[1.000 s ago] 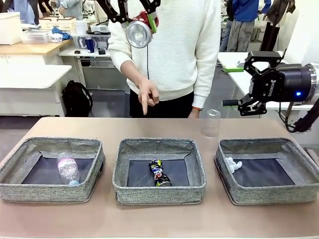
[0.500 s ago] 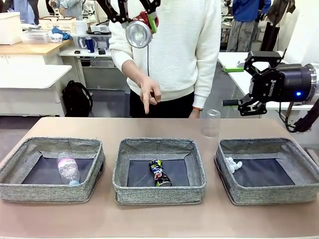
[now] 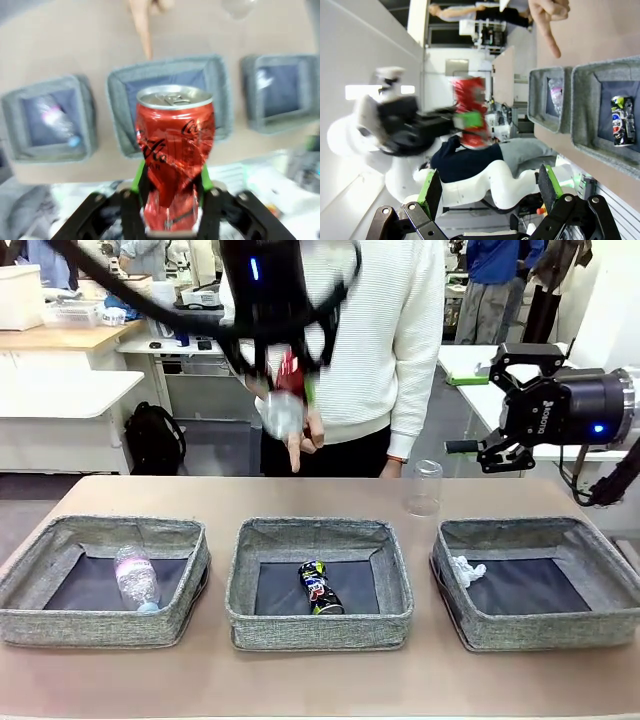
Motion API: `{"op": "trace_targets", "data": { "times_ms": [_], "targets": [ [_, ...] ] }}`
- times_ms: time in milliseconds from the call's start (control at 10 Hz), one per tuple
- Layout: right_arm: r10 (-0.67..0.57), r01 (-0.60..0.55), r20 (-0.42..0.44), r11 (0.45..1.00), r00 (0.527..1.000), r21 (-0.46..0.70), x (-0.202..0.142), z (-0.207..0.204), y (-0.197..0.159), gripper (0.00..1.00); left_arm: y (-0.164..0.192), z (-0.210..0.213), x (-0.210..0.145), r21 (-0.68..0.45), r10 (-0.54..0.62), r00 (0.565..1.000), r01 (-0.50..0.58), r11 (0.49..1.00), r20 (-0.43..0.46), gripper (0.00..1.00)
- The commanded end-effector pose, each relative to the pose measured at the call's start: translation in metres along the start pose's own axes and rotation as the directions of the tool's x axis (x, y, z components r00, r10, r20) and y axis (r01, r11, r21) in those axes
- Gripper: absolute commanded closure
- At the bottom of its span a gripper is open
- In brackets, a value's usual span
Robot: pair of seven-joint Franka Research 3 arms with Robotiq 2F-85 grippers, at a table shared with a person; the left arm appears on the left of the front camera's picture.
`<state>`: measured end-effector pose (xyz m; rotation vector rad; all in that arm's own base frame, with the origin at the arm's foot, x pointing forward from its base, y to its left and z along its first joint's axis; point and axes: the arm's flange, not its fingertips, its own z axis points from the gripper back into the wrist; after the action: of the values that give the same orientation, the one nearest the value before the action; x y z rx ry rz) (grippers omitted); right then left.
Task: Sort the waste into the appropriate baskets.
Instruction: Place the picked waste into the Fabric basket indicated by the person.
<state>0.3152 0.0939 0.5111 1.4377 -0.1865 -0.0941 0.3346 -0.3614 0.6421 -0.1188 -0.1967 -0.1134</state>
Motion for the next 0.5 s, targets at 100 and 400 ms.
{"op": "trace_targets", "data": {
  "times_ms": [100,400],
  "targets": [
    [-0.009,0.009,-0.005,1.000,1.000,0.001,0.001,0.000,0.003,0.00,0.012,-0.082,-0.049,0.016,0.086,0.996,-0.086,0.996,0.012,0.56],
    [-0.009,0.009,-0.005,1.000,1.000,0.001,0.001,0.000,0.003,0.00,0.019,-0.148,-0.039,-0.024,0.191,0.980,-0.192,0.981,-0.050,0.56]
  ]
}}
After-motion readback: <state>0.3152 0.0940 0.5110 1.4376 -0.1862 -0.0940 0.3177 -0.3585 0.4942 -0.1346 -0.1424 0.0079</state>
